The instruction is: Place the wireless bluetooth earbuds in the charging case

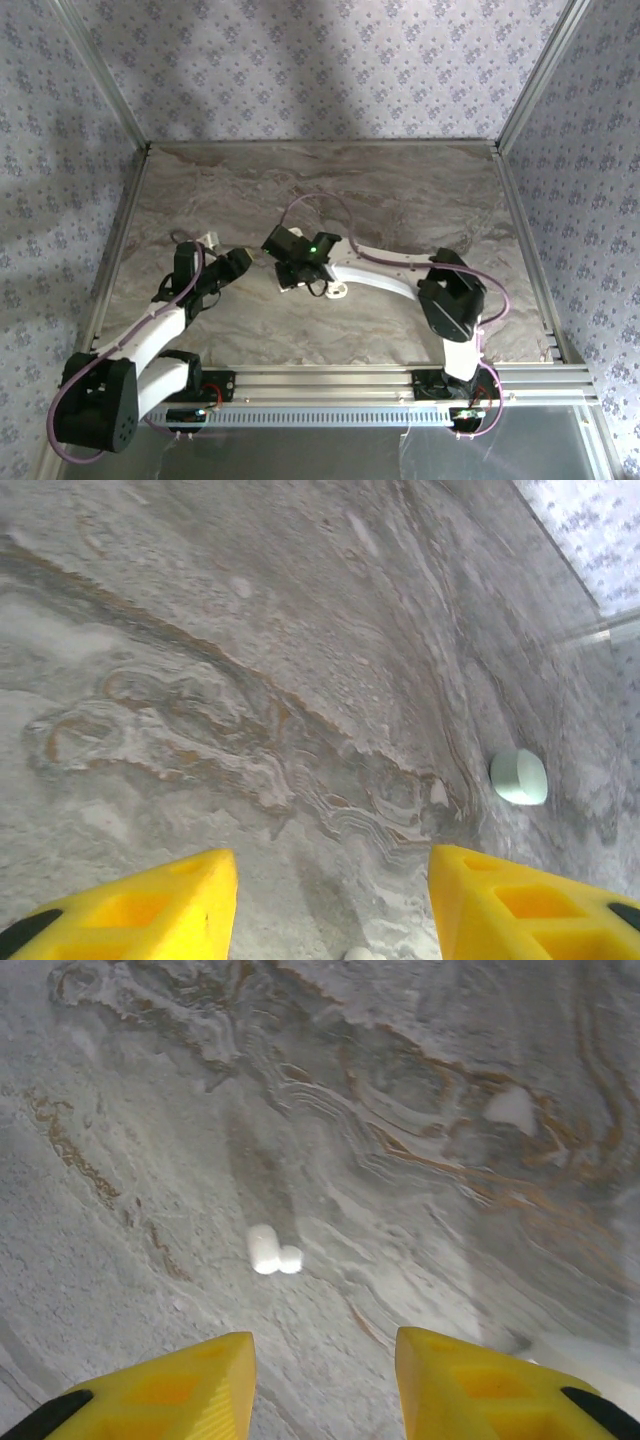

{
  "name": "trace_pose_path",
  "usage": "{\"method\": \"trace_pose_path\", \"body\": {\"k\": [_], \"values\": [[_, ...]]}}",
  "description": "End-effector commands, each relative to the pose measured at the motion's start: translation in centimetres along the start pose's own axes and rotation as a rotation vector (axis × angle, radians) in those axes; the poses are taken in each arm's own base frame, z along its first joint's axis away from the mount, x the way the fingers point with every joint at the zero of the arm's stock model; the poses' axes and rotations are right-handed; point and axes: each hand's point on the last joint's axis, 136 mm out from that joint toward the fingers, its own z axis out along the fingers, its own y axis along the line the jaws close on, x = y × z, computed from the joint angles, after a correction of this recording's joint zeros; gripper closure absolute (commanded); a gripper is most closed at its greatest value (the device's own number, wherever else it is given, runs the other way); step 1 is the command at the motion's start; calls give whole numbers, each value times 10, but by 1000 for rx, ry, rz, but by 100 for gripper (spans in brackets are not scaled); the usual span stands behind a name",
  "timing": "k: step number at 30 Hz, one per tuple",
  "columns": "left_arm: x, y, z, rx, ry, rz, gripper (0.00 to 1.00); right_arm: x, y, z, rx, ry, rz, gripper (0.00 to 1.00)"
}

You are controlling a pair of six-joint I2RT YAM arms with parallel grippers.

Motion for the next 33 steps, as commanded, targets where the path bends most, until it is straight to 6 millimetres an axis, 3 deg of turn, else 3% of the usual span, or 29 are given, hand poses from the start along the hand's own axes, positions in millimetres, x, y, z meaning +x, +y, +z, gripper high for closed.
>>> {"method": "trace_pose_path", "body": {"k": [1,10,14,19,23,26,29,33], "values": [[-10,2,-5,49,-35,-73,43,9,4,8,50,90,-118,57],[-24,20,-29,43,-134,-194,39,12,14,35,105,205,-196,59],[-24,16,-42,57,-131,-236,37,14,15,41,121,231,-217,59],[-2,12,-63,30,-60,-240,35,12,19,46,125,245,-239,60],[27,28,-78,-37,-20,-265,31,11,23,50,129,257,-253,62],[38,33,-87,-63,-12,-261,26,11,24,54,136,267,-260,62],[47,33,-85,-58,34,-264,15,11,24,58,145,278,-273,62],[50,34,-82,-63,65,-262,13,11,27,61,145,285,-281,63]]}}
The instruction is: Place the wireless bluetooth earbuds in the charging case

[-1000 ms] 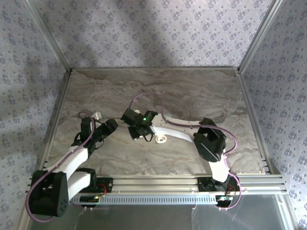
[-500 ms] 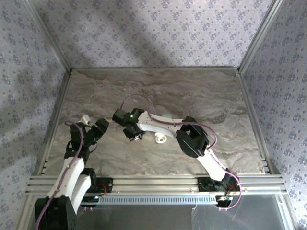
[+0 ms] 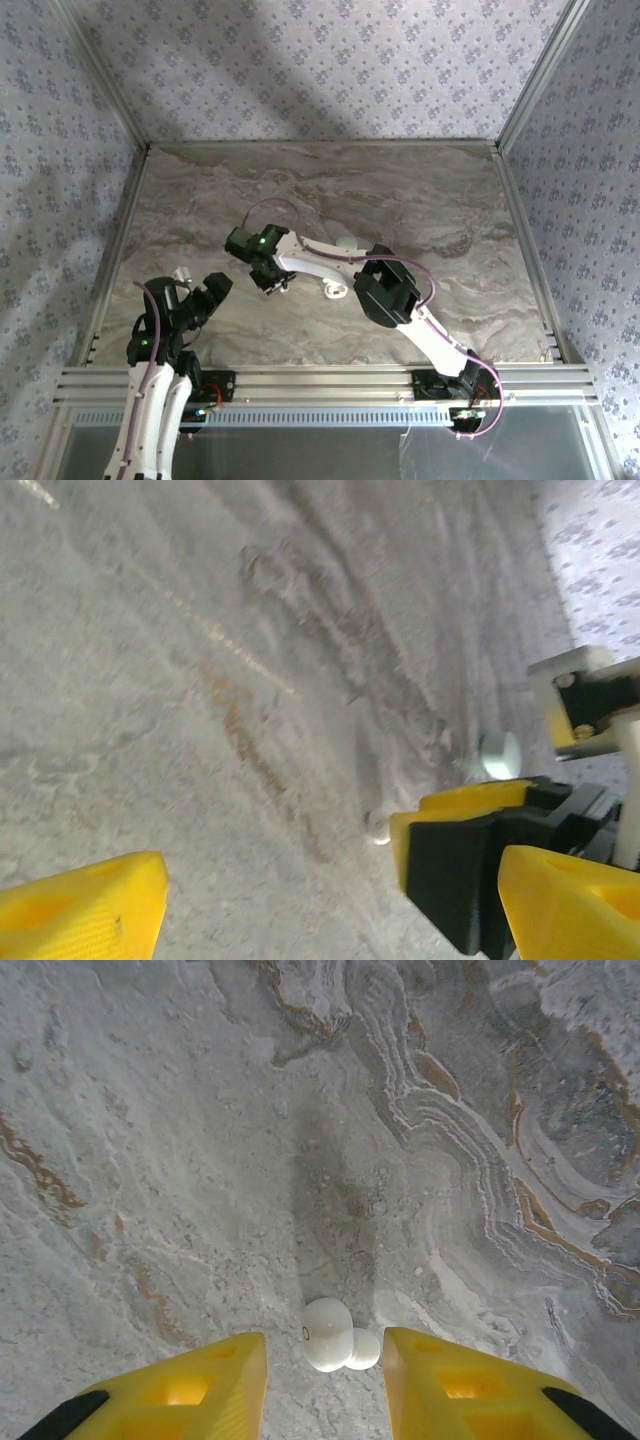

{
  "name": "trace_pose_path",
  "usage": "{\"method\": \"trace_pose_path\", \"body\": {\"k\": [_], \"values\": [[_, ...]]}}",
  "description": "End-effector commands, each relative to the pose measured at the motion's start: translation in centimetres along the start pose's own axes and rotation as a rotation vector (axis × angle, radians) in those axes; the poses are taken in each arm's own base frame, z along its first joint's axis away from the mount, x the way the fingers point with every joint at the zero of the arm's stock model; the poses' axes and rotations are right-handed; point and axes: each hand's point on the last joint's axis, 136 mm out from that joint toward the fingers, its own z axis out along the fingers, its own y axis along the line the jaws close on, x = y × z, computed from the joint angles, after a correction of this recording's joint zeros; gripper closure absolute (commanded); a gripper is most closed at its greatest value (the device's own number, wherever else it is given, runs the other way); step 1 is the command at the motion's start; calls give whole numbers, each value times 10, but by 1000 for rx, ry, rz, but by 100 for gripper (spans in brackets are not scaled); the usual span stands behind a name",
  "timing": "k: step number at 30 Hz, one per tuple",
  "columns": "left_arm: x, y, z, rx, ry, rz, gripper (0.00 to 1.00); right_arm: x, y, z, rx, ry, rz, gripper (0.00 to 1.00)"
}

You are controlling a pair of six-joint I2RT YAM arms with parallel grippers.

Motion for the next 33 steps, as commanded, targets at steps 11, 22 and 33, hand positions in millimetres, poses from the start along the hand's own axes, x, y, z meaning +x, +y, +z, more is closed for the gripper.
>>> {"method": "trace_pose_path", "body": {"k": [11,22,33], "values": [[7,-2,-8,0,23,0,13,7,7,13,5,76,-50,66],[5,-4,-9,5,12,1,12,8,7,20,0,98,-43,69],[4,-6,-9,15,10,-1,13,13,3,25,12,124,-40,69]]}}
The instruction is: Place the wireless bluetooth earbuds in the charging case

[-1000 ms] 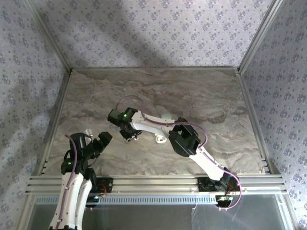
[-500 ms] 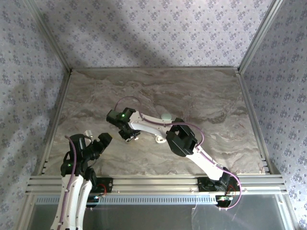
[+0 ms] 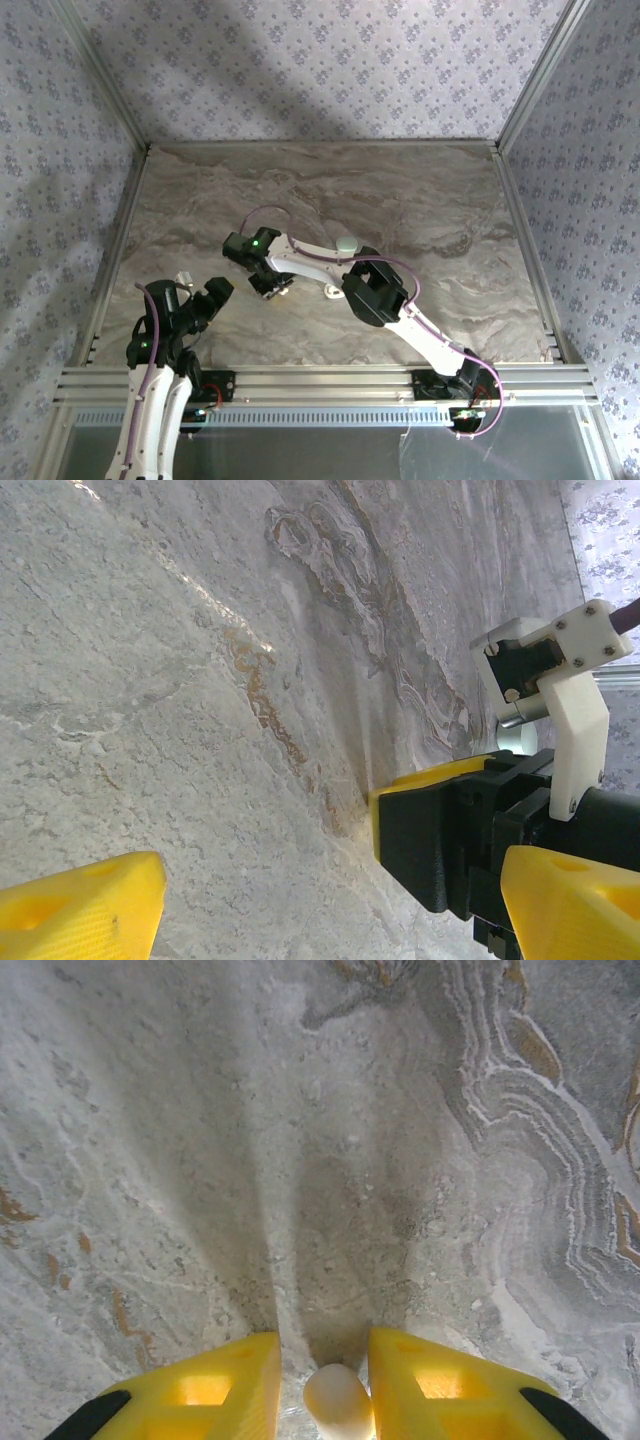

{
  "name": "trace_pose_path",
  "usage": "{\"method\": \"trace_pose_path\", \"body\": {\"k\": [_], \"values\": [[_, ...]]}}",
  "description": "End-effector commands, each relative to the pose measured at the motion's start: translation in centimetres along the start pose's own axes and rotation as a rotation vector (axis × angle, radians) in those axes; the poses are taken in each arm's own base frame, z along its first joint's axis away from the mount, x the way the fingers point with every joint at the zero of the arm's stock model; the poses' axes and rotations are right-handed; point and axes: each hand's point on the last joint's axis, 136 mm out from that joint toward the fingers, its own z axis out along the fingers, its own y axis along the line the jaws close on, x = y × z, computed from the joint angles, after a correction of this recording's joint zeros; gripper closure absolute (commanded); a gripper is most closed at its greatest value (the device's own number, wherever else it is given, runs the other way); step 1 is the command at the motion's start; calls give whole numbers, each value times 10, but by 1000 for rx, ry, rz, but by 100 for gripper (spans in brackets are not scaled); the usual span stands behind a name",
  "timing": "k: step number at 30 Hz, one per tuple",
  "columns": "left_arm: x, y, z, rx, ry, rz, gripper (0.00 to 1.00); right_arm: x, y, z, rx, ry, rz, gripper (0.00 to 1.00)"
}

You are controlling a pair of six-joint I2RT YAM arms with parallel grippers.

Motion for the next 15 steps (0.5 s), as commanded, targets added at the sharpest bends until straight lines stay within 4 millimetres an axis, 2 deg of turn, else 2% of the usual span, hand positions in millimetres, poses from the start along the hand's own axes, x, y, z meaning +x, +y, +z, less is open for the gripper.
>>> {"method": "trace_pose_path", "body": {"k": [1,12,15], "values": [[-3,-10,-6,26,-4,2,13,6,-5,1,15,38,-10,69],[-4,-12,-6,29,-8,2,13,11,-8,-4,28,50,-11,69],[-4,-12,-6,32,-7,4,12,10,-7,-1,17,51,-6,73]]}}
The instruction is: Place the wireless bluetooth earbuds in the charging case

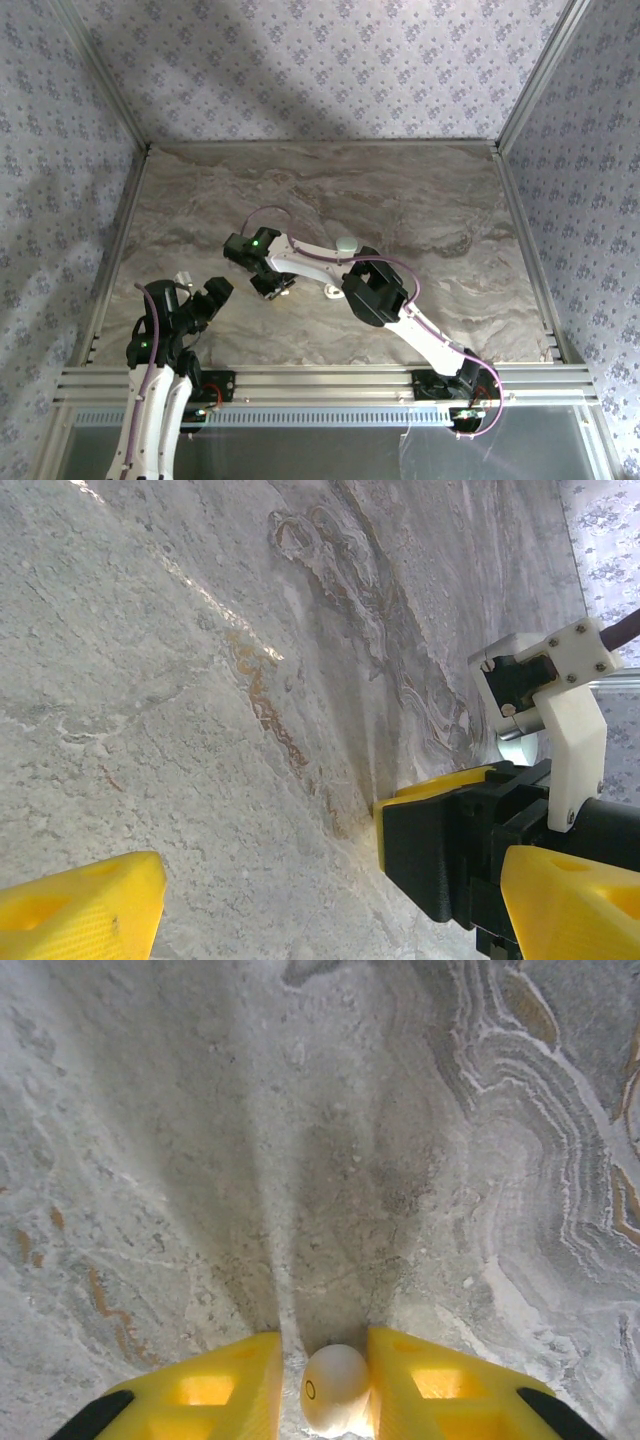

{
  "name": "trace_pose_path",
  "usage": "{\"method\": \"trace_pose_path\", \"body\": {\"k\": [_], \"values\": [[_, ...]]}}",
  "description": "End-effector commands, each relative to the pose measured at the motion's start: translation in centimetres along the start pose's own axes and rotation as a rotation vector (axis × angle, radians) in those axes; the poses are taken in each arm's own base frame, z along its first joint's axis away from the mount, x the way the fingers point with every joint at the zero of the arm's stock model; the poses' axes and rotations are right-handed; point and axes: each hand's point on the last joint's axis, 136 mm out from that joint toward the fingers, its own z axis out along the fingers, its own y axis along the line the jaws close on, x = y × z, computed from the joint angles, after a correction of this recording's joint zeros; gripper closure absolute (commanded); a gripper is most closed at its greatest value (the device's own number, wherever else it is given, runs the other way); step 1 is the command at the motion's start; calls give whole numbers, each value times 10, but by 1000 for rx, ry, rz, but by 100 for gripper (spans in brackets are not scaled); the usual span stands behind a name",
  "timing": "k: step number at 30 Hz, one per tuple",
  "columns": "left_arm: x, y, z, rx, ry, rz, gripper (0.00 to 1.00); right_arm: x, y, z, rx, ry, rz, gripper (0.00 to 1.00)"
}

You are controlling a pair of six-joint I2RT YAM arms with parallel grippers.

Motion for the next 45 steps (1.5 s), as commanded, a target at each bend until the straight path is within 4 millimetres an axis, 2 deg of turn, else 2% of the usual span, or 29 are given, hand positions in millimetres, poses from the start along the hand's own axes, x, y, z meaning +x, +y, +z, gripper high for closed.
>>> {"method": "trace_pose_path", "body": {"k": [1,9,15,20,25,30,32,37,45], "values": [[-3,-12,-6,33,-2,7,13,3,-4,-1,2,25,3,75],[-2,-13,-5,39,7,9,13,-1,-4,-14,-24,-9,23,77],[-1,-25,-1,84,45,35,13,-2,-17,-42,-69,-117,84,77],[3,-41,1,121,63,97,13,8,-28,-67,-183,-228,136,77],[16,-55,9,139,90,169,13,24,-40,-79,-285,-318,172,77],[31,-74,21,159,112,246,13,39,-60,-81,-361,-399,184,77],[37,-80,25,162,117,273,13,52,-70,-70,-371,-401,201,77],[52,-96,37,156,137,346,13,67,-95,-62,-409,-447,259,77],[63,-113,51,149,155,406,13,82,-116,-56,-447,-507,299,77]]}}
